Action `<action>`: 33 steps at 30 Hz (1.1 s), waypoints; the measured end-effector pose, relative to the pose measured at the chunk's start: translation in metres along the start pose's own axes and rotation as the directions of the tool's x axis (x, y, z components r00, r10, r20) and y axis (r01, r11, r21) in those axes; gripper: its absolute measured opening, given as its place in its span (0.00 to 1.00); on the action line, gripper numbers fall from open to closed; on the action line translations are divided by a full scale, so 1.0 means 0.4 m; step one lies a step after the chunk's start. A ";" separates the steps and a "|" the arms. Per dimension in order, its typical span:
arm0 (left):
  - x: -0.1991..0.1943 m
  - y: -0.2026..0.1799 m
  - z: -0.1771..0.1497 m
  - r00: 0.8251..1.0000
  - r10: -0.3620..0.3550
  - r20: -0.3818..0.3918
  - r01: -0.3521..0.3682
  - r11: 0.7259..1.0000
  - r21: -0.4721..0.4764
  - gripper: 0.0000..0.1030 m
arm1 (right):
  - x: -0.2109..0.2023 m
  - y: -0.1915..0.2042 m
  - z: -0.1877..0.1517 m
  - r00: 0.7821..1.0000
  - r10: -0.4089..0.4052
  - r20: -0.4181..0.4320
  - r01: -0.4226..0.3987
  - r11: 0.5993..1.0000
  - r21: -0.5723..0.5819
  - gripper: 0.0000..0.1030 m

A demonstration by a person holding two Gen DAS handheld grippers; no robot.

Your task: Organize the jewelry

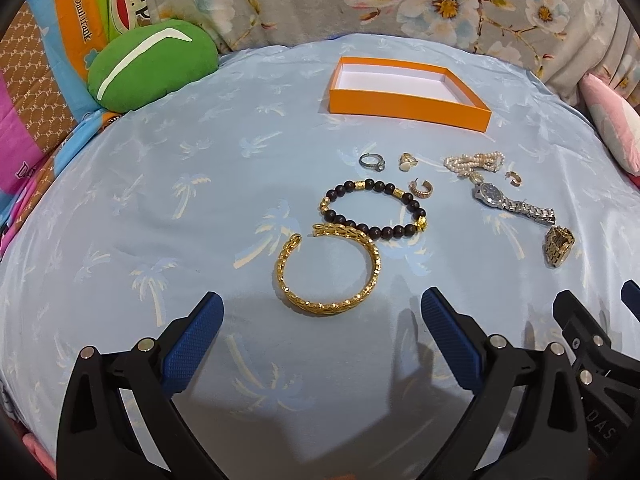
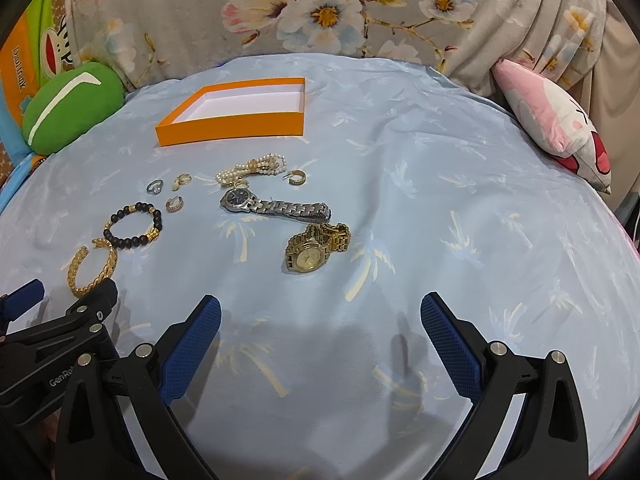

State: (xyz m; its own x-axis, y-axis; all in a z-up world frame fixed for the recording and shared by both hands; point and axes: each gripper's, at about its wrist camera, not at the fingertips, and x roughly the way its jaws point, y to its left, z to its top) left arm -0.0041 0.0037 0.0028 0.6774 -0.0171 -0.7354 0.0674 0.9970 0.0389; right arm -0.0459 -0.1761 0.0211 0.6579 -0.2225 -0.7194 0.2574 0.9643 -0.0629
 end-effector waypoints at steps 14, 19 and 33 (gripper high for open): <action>-0.008 -0.009 -0.001 1.000 -0.006 0.014 0.006 1.000 0.015 0.94 | 0.000 -0.003 -0.001 1.000 0.001 0.001 -0.001 1.000 0.003 0.95; -0.015 -0.014 -0.001 1.000 0.002 0.028 -0.003 1.000 0.023 0.94 | 0.004 -0.006 0.000 1.000 0.003 -0.001 -0.003 1.000 0.014 0.95; -0.008 -0.013 0.003 1.000 0.005 0.007 -0.005 1.000 0.026 0.94 | 0.006 -0.003 0.001 1.000 0.003 -0.003 -0.003 1.000 0.012 0.95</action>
State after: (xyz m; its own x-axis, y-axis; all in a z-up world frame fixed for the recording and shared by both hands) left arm -0.0059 -0.0015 0.0059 0.6827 -0.0126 -0.7306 0.0832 0.9947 0.0606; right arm -0.0444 -0.1780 0.0196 0.6569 -0.2188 -0.7216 0.2633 0.9633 -0.0524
